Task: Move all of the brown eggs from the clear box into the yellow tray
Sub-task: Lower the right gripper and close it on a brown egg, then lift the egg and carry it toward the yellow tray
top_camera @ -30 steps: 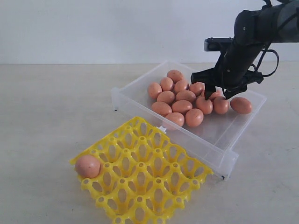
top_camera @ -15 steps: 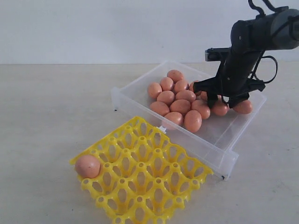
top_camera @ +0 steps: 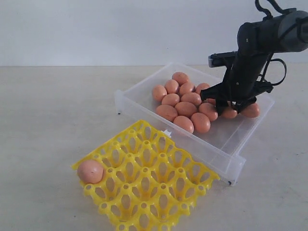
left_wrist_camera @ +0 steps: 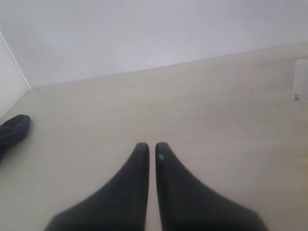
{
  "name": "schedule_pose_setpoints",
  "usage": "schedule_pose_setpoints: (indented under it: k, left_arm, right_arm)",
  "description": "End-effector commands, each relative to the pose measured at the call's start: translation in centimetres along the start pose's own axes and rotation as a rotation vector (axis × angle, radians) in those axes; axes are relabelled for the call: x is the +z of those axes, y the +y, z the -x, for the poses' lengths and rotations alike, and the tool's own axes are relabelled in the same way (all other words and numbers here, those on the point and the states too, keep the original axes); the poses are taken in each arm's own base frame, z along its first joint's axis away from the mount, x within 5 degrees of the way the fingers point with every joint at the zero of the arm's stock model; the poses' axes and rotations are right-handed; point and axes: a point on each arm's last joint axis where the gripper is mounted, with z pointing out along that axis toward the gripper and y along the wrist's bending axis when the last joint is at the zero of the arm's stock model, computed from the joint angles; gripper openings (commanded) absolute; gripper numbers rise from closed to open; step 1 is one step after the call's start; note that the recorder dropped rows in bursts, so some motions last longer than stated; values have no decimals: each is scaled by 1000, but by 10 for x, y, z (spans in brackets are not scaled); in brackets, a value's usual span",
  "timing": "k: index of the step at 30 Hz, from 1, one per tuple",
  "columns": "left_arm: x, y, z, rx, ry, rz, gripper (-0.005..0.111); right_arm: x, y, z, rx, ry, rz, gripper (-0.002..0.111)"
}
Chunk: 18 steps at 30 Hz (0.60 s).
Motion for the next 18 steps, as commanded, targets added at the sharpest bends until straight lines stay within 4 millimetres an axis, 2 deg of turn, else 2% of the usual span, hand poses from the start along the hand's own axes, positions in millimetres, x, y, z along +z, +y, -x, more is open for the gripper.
schedule_pose_setpoints:
  k: [1,5,8,13,18]
  left_arm:
    - [0,0,-1,-7,1,2,4]
    - [0,0,-1,-7,1,2,4]
    - [0,0,-1,-7,1,2,4]
    - [0,0,-1,-7,1,2,4]
    - [0,0,-1,-7,1,2,4]
  right_arm:
    - [-39,1,8,-36,-101,26,0]
    - [-73,6,6,25,-221,95,0]
    - [-85,10,-9,80,-306,154,0]
    - [-97,26,-56,33,-579,160,0]
    - [-98,46,-119,-38,-808,121,0]
